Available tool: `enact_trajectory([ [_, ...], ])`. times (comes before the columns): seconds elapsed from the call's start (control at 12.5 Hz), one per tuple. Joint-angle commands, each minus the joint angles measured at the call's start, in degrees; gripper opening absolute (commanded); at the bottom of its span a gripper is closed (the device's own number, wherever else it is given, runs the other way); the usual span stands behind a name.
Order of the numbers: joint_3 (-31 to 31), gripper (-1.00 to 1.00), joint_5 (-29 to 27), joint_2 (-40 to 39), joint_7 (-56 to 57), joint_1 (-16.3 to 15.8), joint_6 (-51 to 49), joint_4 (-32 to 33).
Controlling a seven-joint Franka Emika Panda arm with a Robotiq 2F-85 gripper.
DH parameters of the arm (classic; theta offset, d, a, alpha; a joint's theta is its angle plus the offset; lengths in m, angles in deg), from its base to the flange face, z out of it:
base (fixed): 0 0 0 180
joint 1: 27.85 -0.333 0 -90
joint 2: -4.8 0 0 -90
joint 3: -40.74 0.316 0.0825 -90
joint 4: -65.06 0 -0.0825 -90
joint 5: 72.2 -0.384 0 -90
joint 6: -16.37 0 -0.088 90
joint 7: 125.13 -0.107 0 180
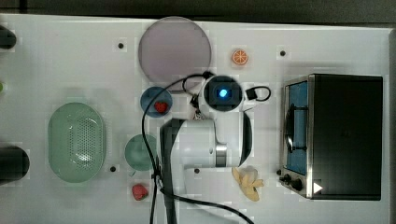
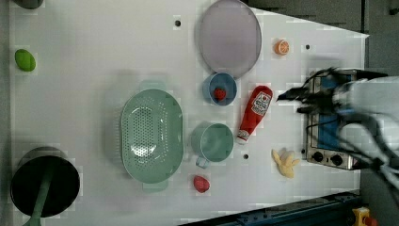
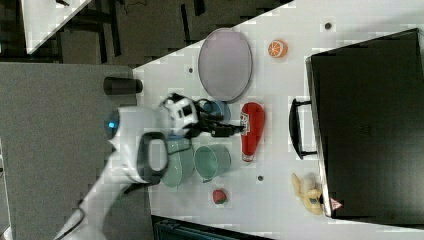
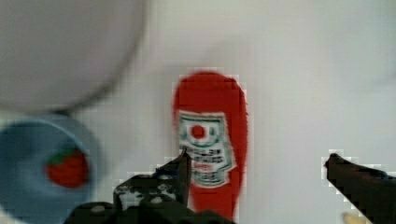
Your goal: Pick ketchup from strainer and place it on the table
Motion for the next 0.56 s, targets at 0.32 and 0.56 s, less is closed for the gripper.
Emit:
enact_trajectory([
  [0.32, 1.08, 1.0, -7.96, 7.33, -8.44, -0.3, -21.48, -20.43],
  [0.56, 1.06, 1.0, -7.93, 7.3, -10.61, -0.43, -29.74, -29.07],
])
